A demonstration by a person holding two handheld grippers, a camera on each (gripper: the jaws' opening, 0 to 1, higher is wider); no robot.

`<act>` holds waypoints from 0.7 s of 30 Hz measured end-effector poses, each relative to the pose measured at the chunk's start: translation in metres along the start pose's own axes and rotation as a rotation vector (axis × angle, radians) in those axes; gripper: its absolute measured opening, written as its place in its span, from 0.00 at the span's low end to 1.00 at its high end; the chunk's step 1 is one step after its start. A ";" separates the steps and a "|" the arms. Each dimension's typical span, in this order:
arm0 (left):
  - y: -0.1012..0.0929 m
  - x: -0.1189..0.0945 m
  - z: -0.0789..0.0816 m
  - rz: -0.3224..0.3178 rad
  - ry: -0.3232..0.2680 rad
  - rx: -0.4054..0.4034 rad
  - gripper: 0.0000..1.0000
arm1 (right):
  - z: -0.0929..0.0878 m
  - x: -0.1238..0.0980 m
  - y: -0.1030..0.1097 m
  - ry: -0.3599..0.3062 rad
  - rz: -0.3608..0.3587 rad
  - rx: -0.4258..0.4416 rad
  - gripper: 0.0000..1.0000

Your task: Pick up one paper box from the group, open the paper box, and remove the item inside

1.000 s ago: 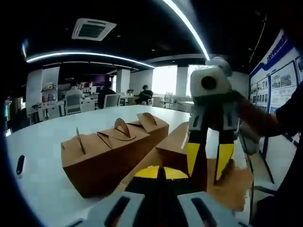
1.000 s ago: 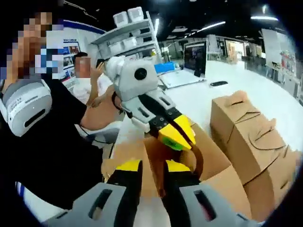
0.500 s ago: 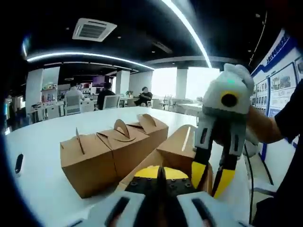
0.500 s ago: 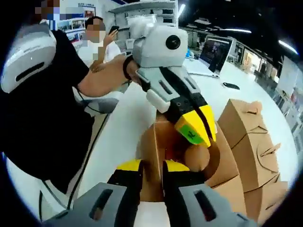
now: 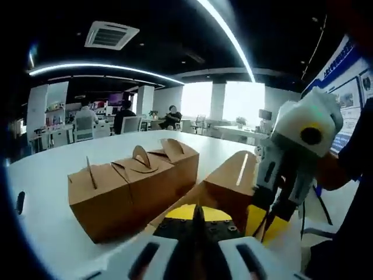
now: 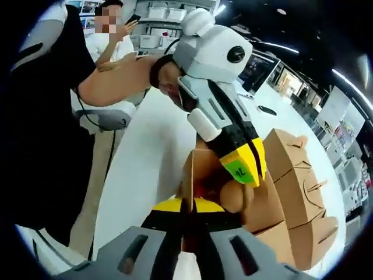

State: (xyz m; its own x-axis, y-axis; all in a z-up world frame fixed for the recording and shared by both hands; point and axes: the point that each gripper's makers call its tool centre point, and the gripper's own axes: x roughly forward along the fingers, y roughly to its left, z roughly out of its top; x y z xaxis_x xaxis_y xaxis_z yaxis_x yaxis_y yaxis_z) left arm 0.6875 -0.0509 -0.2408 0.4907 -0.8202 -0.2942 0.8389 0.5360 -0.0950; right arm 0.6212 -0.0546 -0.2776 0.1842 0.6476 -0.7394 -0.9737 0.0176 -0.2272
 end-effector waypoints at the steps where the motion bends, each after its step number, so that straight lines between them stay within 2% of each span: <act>1: -0.008 0.000 0.000 -0.024 0.000 0.006 0.05 | 0.002 -0.001 0.007 0.014 0.004 -0.004 0.03; 3: -0.017 0.001 -0.001 -0.044 0.002 0.025 0.08 | 0.005 0.000 0.015 0.017 0.002 0.041 0.03; 5: -0.020 0.001 -0.002 -0.044 0.006 0.050 0.10 | 0.005 0.000 0.015 0.010 -0.010 0.090 0.03; 8: -0.020 0.001 -0.002 -0.043 0.007 0.055 0.12 | 0.005 0.000 0.015 0.007 -0.008 0.097 0.03; 9: -0.025 0.001 -0.003 -0.072 0.011 0.081 0.16 | 0.005 0.001 0.015 -0.026 0.016 0.140 0.02; 10: -0.032 0.003 -0.006 -0.102 0.037 0.156 0.19 | 0.003 0.002 0.012 -0.054 0.032 0.179 0.02; 11: -0.033 0.003 -0.009 -0.100 0.059 0.203 0.21 | 0.003 0.002 0.012 -0.053 0.031 0.175 0.02; 12: -0.035 0.003 -0.006 -0.087 0.045 0.194 0.21 | 0.003 0.002 0.012 -0.055 0.032 0.166 0.02; 14: -0.035 0.001 -0.006 -0.077 0.060 0.223 0.23 | 0.004 0.002 0.013 -0.052 0.035 0.156 0.02; 17: -0.034 -0.005 0.005 -0.056 0.019 0.292 0.32 | 0.004 0.001 0.011 -0.058 0.040 0.156 0.02; 18: -0.037 -0.008 0.008 -0.067 0.009 0.311 0.35 | 0.003 0.001 0.009 -0.061 0.037 0.168 0.02; 21: -0.040 -0.019 0.027 -0.052 -0.062 0.442 0.44 | 0.001 0.001 0.003 -0.065 0.030 0.188 0.02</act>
State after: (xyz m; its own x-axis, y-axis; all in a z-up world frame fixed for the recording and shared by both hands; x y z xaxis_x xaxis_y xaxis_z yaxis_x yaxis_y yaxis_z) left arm 0.6511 -0.0619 -0.2062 0.4475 -0.8612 -0.2410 0.8761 0.3681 0.3115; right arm 0.6184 -0.0532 -0.2786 0.1520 0.6977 -0.7001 -0.9876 0.1355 -0.0794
